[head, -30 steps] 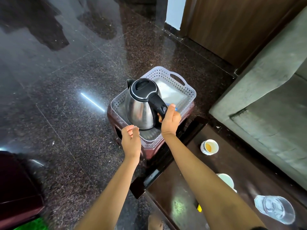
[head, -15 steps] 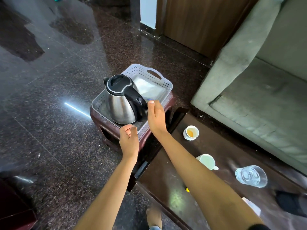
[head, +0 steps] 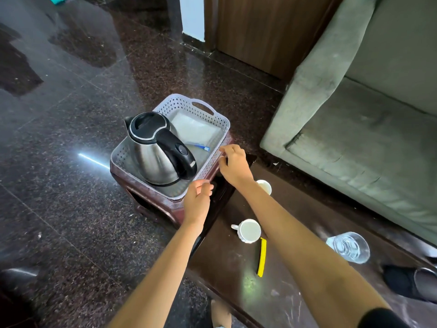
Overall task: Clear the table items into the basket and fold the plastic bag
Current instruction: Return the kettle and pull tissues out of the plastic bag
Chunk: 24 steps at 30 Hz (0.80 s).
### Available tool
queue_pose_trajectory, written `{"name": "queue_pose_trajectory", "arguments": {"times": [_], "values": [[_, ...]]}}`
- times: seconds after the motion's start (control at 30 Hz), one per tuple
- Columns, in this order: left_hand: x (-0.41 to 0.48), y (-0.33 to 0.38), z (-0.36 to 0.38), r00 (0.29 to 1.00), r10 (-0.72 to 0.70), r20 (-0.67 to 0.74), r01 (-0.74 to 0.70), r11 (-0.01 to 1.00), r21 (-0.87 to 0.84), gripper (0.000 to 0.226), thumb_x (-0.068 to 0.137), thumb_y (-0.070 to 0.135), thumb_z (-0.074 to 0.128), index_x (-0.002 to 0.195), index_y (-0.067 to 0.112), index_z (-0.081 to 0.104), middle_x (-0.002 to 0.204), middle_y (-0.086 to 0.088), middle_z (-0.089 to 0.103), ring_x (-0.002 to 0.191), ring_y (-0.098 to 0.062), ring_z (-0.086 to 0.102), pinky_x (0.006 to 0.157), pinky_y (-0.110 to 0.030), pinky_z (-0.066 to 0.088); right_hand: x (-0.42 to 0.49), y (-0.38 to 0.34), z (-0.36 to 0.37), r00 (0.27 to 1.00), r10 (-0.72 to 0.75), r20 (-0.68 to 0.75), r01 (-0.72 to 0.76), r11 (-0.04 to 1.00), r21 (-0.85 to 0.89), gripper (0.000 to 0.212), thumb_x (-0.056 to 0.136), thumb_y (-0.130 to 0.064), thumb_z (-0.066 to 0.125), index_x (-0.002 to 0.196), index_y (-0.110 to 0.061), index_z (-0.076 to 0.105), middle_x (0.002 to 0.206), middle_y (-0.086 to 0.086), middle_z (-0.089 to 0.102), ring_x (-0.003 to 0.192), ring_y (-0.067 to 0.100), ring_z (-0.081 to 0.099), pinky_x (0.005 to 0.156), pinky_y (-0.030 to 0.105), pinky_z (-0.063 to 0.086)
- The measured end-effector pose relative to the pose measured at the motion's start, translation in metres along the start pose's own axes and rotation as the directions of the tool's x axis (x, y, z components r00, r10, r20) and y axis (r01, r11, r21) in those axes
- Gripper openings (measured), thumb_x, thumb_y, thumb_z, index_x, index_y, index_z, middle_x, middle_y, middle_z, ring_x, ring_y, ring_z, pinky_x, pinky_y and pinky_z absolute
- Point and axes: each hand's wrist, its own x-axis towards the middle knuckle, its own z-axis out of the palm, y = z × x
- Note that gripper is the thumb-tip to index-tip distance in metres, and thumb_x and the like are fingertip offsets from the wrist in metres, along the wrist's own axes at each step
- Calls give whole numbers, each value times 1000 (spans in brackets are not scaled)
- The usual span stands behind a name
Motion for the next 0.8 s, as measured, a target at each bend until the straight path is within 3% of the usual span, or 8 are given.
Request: {"name": "queue_pose_trajectory", "arguments": {"times": [0.27,0.43,0.63,0.8], "values": [[39,7,32,996,-62,65,65,996,-56,12,96,19,45,102,19,56,99,3,64,95,-12,59,87,-29,46,71,10,11,995,-88,49,94,987,-129,38,89,-23,62,123,-5,59,126,12,57,124,27,43,102,36,40],[57,3,45,994,-110,-16,106,980,-169,13,98,22,44,94,23,57,97,2,66,90,-9,60,78,-23,47,115,5,18,961,-194,197,246,926,-286,47,84,-32,69,125,-11,60,126,7,62,123,24,50,104,34,36],[75,7,57,980,-138,-142,93,954,-285,17,99,19,40,90,25,54,94,2,65,86,-7,60,80,-25,46,146,-6,33,927,-92,364,287,799,-529,61,76,-42,77,128,-19,55,124,4,61,119,25,53,103,36,35],[86,7,67,970,-183,-162,120,934,-338,16,99,20,38,101,16,54,98,-3,65,85,-9,61,73,-22,46,149,-7,40,914,-32,405,305,712,-632,47,79,-31,77,120,-16,60,119,5,64,113,27,59,94,36,45]]}}
